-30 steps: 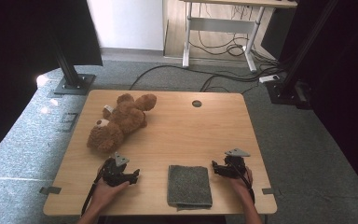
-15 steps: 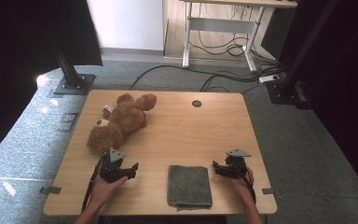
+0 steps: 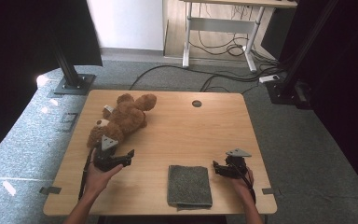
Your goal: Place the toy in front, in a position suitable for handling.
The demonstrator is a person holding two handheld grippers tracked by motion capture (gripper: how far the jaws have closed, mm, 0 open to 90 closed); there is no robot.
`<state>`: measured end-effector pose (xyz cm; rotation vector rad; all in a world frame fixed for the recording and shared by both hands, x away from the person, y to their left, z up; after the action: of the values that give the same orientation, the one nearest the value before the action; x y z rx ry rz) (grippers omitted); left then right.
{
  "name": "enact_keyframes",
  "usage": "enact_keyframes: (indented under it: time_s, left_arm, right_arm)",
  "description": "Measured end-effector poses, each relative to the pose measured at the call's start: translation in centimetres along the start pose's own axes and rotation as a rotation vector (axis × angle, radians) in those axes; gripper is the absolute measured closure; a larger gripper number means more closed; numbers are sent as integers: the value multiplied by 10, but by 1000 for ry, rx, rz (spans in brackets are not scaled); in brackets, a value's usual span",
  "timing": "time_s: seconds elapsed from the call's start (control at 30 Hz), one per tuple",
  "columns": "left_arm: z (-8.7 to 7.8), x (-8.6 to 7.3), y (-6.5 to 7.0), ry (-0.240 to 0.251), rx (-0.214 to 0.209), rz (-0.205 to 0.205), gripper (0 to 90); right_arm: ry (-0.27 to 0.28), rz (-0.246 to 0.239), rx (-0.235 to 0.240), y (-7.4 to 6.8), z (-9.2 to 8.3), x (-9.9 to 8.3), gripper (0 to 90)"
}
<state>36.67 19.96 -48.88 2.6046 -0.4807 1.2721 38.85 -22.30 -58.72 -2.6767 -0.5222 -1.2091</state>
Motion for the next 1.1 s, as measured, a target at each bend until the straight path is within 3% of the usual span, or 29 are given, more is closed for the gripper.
enact_keyframes:
  time_s: [0.07,0.1,0.43,0.77,0.93,0.97,1.1]
  left_arm:
    - [-1,4,-3,3,-2,-4,194]
    - [-2,11,-12,4,-3,-16,192]
    - [12,29,-54,-11,75,-84,192]
    - [30,37,-83,-21,73,-123,159]
    - [35,42,-90,-20,65,-128,149]
    - [37,44,-95,-16,57,-147,145]
    - [37,47,-101,-8,72,-150,147]
  right_arm:
    - [0,0,0,0,0,0,219]
    - [0,0,0,0,0,0,219]
    - [0,0,-1,0,0,0,219]
    - [0,0,-1,0,0,0,218]
    - [1,0,-1,0,0,0,219]
    - [0,0,-2,0,0,0,219]
    - [0,2,-5,0,0,0,218]
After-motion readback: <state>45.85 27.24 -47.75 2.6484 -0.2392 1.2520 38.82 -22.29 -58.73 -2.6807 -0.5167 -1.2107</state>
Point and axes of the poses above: each handheld gripper's, and its own axes: z roughly forward along the jaws, x roughly out of its top, y roughly to its right, the point moved 5 cm from there along z, roughly forward along the jaws, and after that the axes turned 1 degree about -z, right-handed, at the moved point
